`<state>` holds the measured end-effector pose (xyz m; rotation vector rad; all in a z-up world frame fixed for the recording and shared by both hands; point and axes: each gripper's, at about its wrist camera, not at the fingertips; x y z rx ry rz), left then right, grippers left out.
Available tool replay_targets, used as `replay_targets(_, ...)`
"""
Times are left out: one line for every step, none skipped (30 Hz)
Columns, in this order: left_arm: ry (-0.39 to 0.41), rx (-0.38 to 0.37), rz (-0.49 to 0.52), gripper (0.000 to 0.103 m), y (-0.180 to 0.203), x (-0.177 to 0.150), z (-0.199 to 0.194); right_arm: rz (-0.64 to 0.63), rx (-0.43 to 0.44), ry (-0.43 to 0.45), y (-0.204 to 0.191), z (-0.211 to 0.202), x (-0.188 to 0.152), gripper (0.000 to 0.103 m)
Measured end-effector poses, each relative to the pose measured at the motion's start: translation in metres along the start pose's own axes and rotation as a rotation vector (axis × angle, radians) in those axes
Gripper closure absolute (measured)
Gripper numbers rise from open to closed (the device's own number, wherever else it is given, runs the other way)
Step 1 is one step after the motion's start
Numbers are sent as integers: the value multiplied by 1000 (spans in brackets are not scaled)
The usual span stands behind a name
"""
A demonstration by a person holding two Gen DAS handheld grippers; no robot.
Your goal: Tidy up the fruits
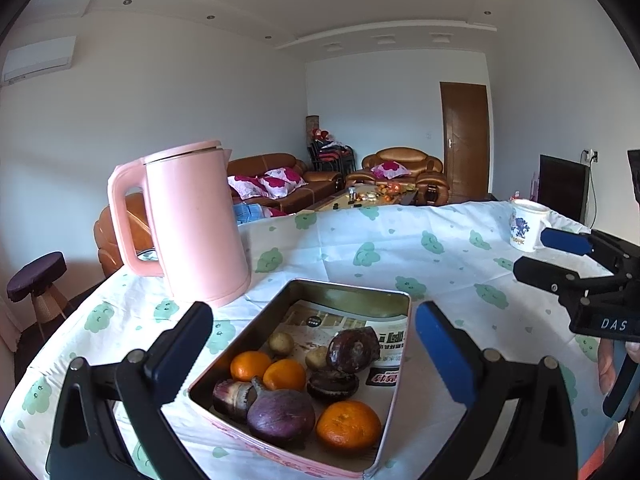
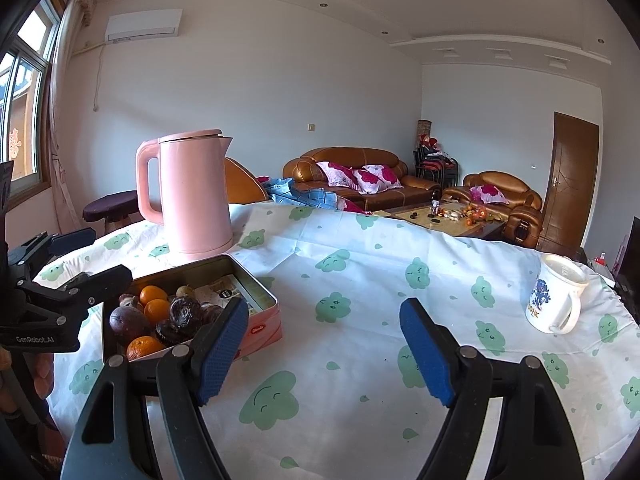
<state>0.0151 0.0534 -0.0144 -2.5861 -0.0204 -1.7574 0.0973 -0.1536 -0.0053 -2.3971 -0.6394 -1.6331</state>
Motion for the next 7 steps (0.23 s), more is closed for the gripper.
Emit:
replay_targets(-3, -4, 3, 0, 1, 0, 0, -1, 0, -2, 0, 0, -1, 24)
replay_targets(-8, -9, 8, 0, 2, -1, 1, -2, 0, -4, 0, 1, -1, 24)
replay_targets(-16, -11, 12, 0, 3, -2, 2, -2, -1, -7, 1, 1, -2, 24)
replay_targets(-19, -14, 13, 0, 3, -2, 2, -2, -2, -9, 1, 2, -3, 24)
replay_targets(-21, -18, 13, 0, 4, -3, 3, -3, -4, -11, 2, 2, -3, 24)
replay_targets(-20, -19, 13, 0, 3, -2, 2, -5, -8, -14, 3, 2, -4, 24)
replay_targets(-17, -17, 14, 0, 4, -2, 2, -8, -17, -18, 5, 3, -5, 24)
Point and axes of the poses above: each gripper's, at about its wrist camera, not at the fingertips, and z roughly the way its jaws point, y to its right, x to its top, and after that the axes turned 9 degrees about -x, right-handed
